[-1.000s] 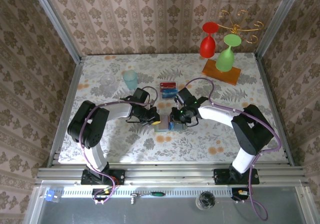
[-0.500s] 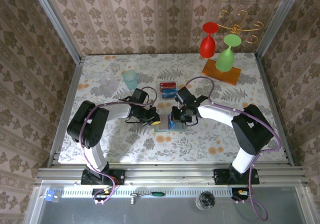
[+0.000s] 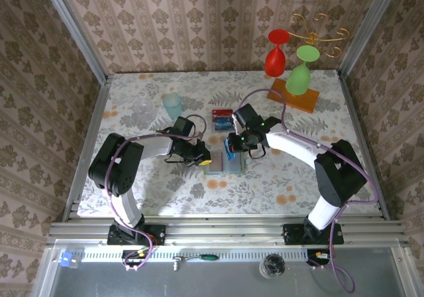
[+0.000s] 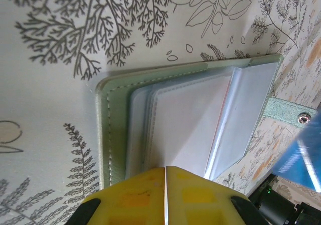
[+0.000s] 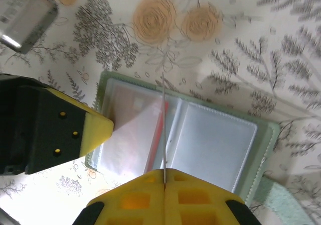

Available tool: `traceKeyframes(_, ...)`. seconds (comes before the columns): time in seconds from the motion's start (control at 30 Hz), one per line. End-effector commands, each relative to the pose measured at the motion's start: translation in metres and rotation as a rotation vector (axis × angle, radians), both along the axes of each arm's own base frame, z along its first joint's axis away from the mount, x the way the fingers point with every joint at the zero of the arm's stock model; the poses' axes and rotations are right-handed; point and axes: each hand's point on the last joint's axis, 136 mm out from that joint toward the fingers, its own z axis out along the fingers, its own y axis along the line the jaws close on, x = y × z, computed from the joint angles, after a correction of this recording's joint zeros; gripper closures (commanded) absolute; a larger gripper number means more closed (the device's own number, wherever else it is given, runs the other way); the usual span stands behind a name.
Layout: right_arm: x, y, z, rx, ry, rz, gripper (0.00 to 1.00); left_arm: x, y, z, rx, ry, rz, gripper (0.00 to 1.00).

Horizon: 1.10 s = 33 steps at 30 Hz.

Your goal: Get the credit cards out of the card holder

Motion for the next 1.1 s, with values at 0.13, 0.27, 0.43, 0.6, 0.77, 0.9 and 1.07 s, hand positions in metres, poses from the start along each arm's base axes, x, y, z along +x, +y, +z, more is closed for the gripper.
traceKeyframes(0.13, 0.018, -0.019, 0.013, -0.16, -0.138, 0.3, 0.95, 0.008, 0.003, 0.021, -0.023, -0.026, 0.013, 0.9)
traceKeyframes(0.27, 0.027, -0.027, 0.019, -0.281, -0.25, 0.481, 0.96, 0.01, 0.006, 0.024, -0.017, -0.032, 0.011, 0.9)
traceKeyframes(0.43, 0.035, -0.026, 0.025, -0.387, -0.343, 0.743, 0.99, 0.013, 0.01, 0.033, -0.016, -0.042, 0.008, 0.9)
traceKeyframes(0.6, 0.053, -0.022, 0.028, -0.459, -0.375, 0.883, 0.99, 0.016, 0.014, 0.041, 0.003, -0.057, -0.011, 0.9)
traceKeyframes(0.77, 0.076, -0.012, 0.028, -0.472, -0.391, 0.945, 1.0, 0.024, 0.016, 0.048, -0.001, -0.069, 0.002, 0.9)
traceKeyframes(0.9, 0.092, -0.006, 0.022, -0.473, -0.377, 0.968, 1.0, 0.037, 0.028, 0.051, 0.022, -0.09, 0.045, 0.9)
traceKeyframes(1.07, 0.114, -0.002, 0.019, -0.484, -0.383, 0.973, 1.0, 0.04, 0.035, 0.05, 0.033, -0.086, 0.065, 0.89)
